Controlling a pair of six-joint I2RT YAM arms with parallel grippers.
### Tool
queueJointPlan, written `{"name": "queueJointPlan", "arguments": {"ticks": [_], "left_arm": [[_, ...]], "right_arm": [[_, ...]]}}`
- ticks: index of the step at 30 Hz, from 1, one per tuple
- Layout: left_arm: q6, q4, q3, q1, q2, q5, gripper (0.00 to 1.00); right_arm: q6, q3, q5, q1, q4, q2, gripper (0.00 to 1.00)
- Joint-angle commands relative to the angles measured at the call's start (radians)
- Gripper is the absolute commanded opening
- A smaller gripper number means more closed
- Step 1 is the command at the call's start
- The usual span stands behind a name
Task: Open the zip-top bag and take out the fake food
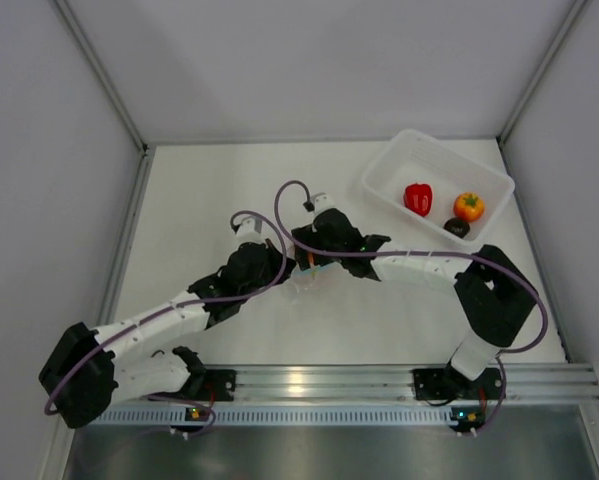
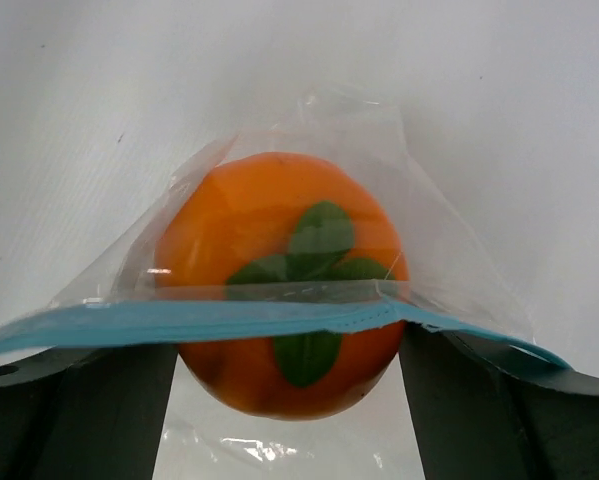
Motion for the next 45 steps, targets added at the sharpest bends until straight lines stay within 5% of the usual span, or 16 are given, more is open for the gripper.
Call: {"name": "queueJointPlan", "arguments": {"ticks": [1,11,23,30,35,40,45], "left_arm": [[0.019,0.0,-0.013,0.0,-0.044,-0.054,0.0],[0.076,-0.036,-0.024,0.0,-0.064,-0.123,0.0],[0.062,-0.036,-0.025,0.0,-0.054,-0.068,0.0],[0.051,-0.036,-0.025,0.0,-0.033,-0.076,0.0],[0.024,-0.036,-0.022,0.0,-0.021,-0.086,0.0],[0.002,-0.086,-0.004,0.0,-0.033,-0.111,0.0],[0.004,-0.143,0.01,0.0,-0.071,-0.162,0.0]], "right_arm": [[0.001,-0.033,-0.011,0.04,-0.075,-0.075,0.61],[-0.048,-0.139,-0.303,0.091,-0.092,-0.249,0.6],[-0.025,-0.244,-0.338,0.091,0.025,-0.425,0.59],[0.101,-0.28,-0.225,0.074,0.186,-0.612,0.56],[0.202,-0.265,-0.292,0.021,0.24,-0.686,0.55],[0.126,-0.156,-0.103,-0.024,-0.008,-0.743,0.56],[0.058,-0.022,0.059,-0.251,-0.232,-0.696,0.57]]}}
